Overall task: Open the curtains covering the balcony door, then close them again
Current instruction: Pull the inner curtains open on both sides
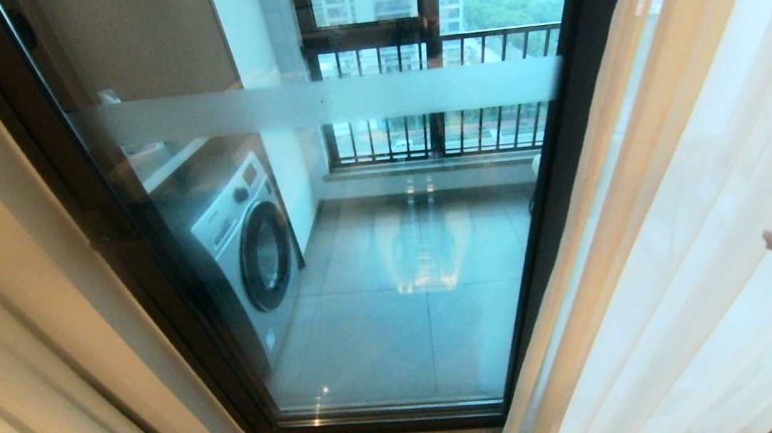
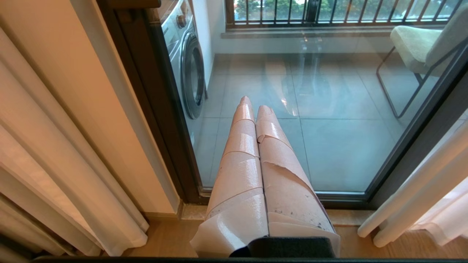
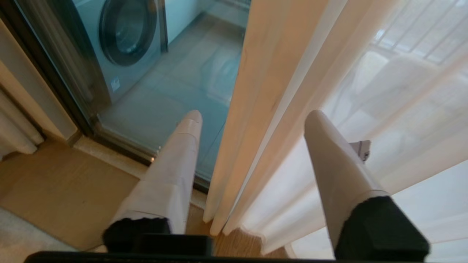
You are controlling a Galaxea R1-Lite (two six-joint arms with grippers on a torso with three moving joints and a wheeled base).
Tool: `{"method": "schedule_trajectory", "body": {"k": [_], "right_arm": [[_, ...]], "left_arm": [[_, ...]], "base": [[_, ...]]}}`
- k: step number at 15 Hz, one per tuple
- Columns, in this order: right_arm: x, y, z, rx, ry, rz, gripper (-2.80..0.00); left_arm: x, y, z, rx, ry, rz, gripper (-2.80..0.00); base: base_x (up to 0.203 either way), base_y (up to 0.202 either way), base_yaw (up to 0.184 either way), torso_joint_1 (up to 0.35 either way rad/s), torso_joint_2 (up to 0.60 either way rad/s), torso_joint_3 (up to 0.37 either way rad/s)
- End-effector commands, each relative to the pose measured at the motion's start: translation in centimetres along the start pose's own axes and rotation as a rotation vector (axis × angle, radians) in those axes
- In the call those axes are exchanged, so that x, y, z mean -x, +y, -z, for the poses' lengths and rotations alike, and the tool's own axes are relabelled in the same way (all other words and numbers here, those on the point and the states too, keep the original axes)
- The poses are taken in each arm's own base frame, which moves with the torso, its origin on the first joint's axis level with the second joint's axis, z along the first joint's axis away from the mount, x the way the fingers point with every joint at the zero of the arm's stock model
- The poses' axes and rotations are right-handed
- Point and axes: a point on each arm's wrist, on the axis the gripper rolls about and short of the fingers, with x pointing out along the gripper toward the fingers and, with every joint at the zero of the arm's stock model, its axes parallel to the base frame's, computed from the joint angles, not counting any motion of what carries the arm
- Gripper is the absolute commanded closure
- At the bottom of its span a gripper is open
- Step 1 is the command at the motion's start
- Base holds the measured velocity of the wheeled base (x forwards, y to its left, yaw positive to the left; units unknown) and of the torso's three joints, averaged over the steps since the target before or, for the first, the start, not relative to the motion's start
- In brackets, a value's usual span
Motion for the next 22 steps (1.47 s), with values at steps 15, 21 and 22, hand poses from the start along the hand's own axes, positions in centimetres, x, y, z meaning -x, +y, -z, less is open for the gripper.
{"method": "schedule_trajectory", "body": {"k": [15, 21, 22], "right_arm": [[-15.9, -0.3, 0.6, 0.082, -0.013, 0.025, -2.8], [-20.8, -1.4, -3.6, 0.09, -0.092, 0.205, -2.8], [-21.1, -1.6, -4.1, 0.091, -0.107, 0.221, -2.8]], "left_arm": [[0.0, 0.0, 0.0, 0.0, 0.0, -0.001, 0.0], [0.0, 0.0, 0.0, 0.0, 0.0, -0.002, 0.0], [0.0, 0.0, 0.0, 0.0, 0.0, -0.002, 0.0]], "base": [[0.0, 0.0, 0.0, 0.0, 0.0, 0.0], [0.0, 0.0, 0.0, 0.0, 0.0, 0.0], [0.0, 0.0, 0.0, 0.0, 0.0, 0.0]]}}
